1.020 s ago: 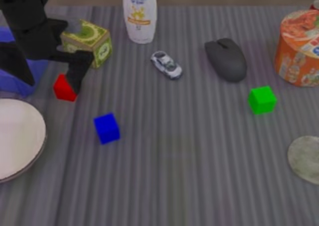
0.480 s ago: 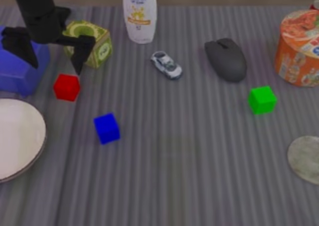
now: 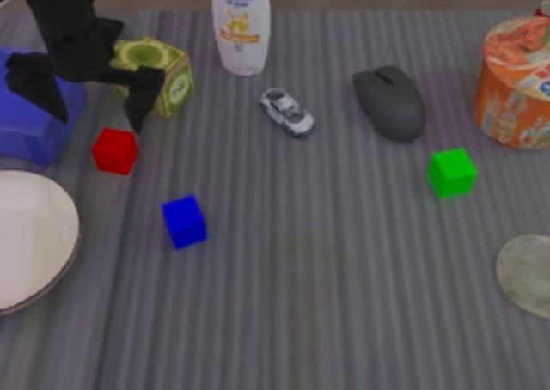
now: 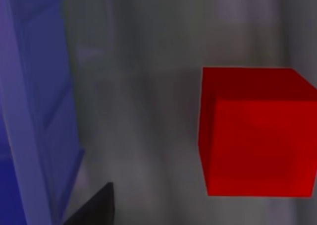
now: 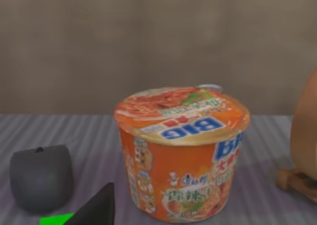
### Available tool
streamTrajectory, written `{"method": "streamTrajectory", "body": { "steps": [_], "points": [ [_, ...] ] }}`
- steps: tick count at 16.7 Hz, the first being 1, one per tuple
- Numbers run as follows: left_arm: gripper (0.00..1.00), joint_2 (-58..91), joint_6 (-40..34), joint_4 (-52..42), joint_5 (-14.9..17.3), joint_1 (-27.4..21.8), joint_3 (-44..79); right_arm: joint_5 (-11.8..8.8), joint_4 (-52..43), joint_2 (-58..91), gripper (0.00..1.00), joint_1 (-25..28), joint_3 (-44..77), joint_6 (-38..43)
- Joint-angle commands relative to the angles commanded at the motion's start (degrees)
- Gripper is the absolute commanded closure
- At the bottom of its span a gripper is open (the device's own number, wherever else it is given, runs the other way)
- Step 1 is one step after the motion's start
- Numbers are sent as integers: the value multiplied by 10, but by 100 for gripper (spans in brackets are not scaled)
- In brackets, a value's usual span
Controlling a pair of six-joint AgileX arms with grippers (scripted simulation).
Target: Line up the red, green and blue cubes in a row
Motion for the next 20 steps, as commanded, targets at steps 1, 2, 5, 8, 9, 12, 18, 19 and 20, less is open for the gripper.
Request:
{"method": "streamTrajectory", "body": {
  "steps": [1, 2, 5, 8, 9, 12, 18, 19, 20],
  "points": [
    [0, 4, 0, 19, 0, 1, -16, 0, 0, 0, 0, 0, 0, 0],
    [0, 9, 0, 44, 0, 1, -33, 0, 0, 0, 0, 0, 0, 0],
    [0, 25, 2, 122, 0, 2, -89, 0, 0, 0, 0, 0, 0, 0],
    [0, 35, 2, 154, 0, 2, -117, 0, 0, 0, 0, 0, 0, 0],
    [0, 35, 2, 154, 0, 2, -117, 0, 0, 0, 0, 0, 0, 0],
    [8, 35, 2, 154, 0, 2, -117, 0, 0, 0, 0, 0, 0, 0],
    [53, 35, 2, 154, 0, 2, -117, 0, 0, 0, 0, 0, 0, 0],
    [60, 35, 2, 154, 0, 2, -117, 0, 0, 0, 0, 0, 0, 0],
    [68, 35, 2, 154, 0, 2, -117, 0, 0, 0, 0, 0, 0, 0]
  ]
}}
